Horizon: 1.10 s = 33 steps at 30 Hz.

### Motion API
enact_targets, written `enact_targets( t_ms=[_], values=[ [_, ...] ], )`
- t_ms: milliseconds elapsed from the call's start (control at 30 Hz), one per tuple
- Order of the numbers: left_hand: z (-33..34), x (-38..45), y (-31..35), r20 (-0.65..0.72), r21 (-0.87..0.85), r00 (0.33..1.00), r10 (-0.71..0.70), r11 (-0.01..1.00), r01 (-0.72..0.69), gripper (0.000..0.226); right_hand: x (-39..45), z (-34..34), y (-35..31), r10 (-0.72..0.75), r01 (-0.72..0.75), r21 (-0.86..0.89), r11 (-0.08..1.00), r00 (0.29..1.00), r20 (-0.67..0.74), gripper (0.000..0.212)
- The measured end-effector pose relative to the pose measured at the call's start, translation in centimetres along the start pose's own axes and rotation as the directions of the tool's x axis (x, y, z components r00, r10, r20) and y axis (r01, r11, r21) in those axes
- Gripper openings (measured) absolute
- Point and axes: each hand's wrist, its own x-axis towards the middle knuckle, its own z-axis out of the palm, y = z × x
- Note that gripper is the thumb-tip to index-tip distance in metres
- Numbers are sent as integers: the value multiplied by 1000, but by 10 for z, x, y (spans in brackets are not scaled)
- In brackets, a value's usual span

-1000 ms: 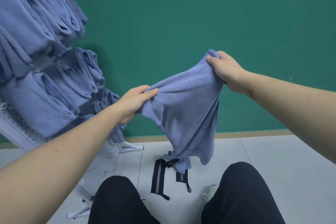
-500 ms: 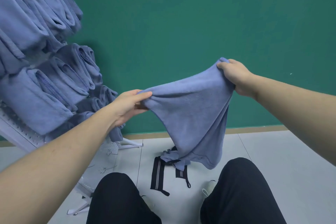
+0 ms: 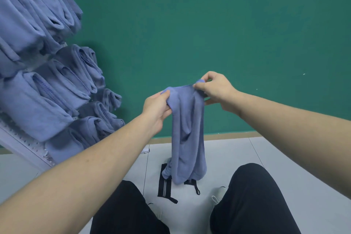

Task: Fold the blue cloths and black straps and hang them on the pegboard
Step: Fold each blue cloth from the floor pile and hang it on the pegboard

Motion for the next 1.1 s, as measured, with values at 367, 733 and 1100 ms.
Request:
enact_targets(
  t_ms=[367,733,1100],
  values=[
    [13,-11,-6,118,-24,993,10,1000,-7,25,-14,32,-1,-26,19,50,999,990,135,10],
    [11,-13,-8,157,79,987,41,995,-54,22,-11,32,4,120,-205,323,924,957,265,19],
    [6,-11,-13,193,180,969,153,965,-188,25,-12,11,-1,-86,88,6,996,963,257,27]
  ],
)
